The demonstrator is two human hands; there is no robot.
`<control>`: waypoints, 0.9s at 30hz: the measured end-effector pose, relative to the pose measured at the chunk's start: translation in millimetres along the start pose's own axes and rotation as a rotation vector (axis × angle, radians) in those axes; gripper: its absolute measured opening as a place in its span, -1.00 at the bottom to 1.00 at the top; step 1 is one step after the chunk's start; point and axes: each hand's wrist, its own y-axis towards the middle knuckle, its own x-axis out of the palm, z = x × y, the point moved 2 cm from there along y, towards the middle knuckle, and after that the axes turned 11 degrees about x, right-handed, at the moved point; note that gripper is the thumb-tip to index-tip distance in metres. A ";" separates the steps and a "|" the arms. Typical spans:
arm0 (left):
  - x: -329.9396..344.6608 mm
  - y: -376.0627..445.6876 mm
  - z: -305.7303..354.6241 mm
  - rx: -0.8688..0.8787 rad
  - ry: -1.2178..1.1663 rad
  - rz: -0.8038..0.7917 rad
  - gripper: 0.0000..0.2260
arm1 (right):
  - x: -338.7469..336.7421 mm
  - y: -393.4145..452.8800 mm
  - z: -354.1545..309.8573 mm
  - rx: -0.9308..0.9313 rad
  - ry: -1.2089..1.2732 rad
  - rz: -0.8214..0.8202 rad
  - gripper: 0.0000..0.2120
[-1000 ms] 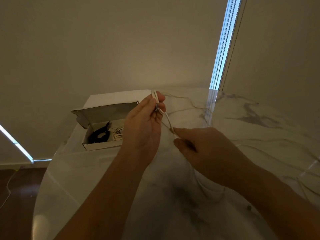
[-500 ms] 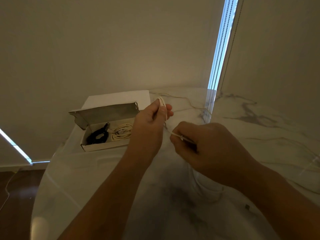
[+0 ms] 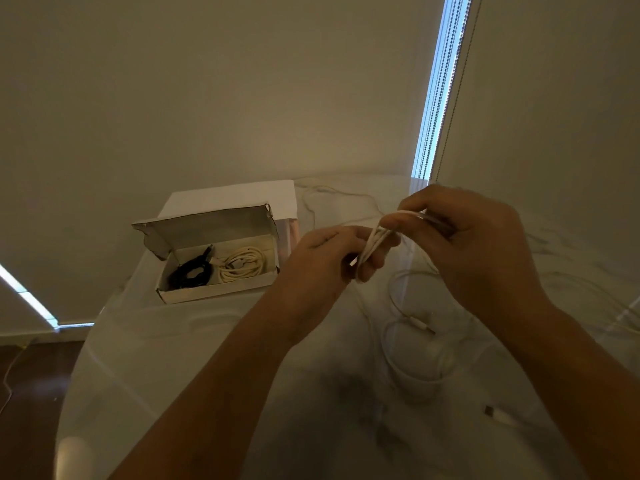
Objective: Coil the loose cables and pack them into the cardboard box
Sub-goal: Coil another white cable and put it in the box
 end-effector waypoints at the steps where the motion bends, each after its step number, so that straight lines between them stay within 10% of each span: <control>1: 0.5 0.1 0.5 -0.023 -0.065 -0.008 -0.61 | -0.1 1.4 3.6 0.013 0.015 0.003 -0.76; 8: 3.3 2.4 5.7 -0.157 -0.488 -0.109 -0.62 | 6.8 3.0 12.6 0.081 0.074 -0.013 -0.75; 27: -25.4 9.1 0.4 -0.028 -0.679 0.349 -0.67 | 43.4 -22.3 -7.6 0.164 -0.164 -0.339 -0.68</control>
